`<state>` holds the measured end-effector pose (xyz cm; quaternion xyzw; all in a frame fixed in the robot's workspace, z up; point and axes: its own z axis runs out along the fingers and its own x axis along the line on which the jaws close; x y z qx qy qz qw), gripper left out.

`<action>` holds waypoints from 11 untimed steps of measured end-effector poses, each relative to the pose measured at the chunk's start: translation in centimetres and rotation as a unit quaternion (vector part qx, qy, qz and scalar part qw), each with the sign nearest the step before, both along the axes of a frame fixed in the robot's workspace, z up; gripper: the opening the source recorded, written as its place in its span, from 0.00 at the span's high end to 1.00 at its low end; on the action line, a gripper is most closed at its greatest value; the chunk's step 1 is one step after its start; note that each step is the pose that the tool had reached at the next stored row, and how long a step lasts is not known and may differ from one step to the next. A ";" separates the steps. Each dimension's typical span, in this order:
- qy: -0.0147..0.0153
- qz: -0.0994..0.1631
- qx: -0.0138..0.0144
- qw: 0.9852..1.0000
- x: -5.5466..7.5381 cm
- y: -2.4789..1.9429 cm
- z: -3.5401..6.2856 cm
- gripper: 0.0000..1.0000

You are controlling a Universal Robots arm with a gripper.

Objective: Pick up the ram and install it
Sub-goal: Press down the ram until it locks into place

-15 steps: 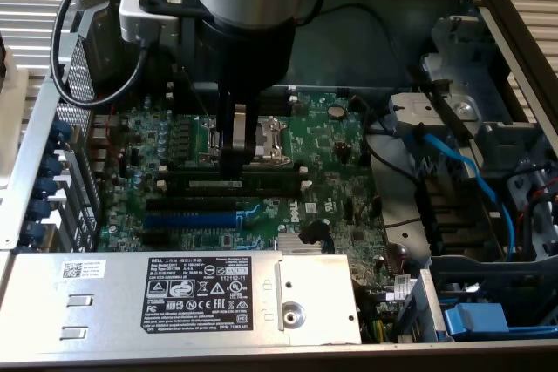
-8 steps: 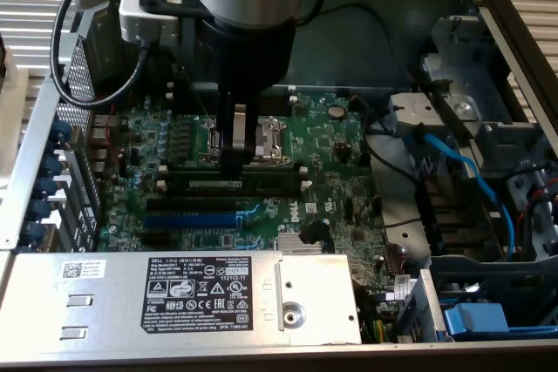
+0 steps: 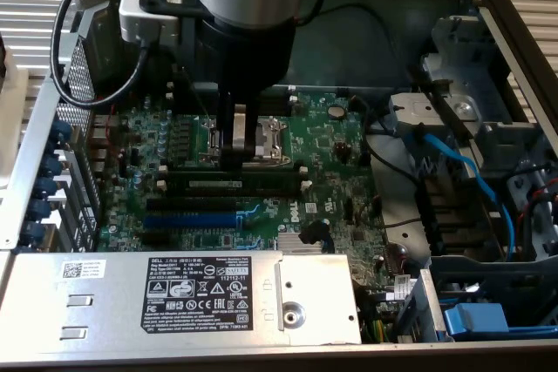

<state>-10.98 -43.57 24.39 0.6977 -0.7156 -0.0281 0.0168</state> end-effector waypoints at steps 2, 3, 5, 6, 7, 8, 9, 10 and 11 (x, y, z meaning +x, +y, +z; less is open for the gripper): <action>0.000 0.000 0.000 1.000 0.0 0.00 0.00 0.88; 0.000 0.000 0.000 1.000 0.0 0.00 0.00 0.90; 0.000 0.000 0.000 1.000 0.0 0.00 0.00 0.90; 0.000 0.000 0.000 1.000 0.0 0.00 0.00 0.90; 0.000 0.000 0.000 1.000 0.0 0.00 0.00 0.90; 0.000 0.000 0.000 1.000 0.0 0.00 0.00 0.90; 0.000 0.000 0.000 1.000 0.0 0.00 0.00 0.90; 0.000 0.000 0.000 1.000 0.0 0.00 0.00 0.90; 0.000 0.000 0.000 1.000 0.0 0.00 0.00 0.90</action>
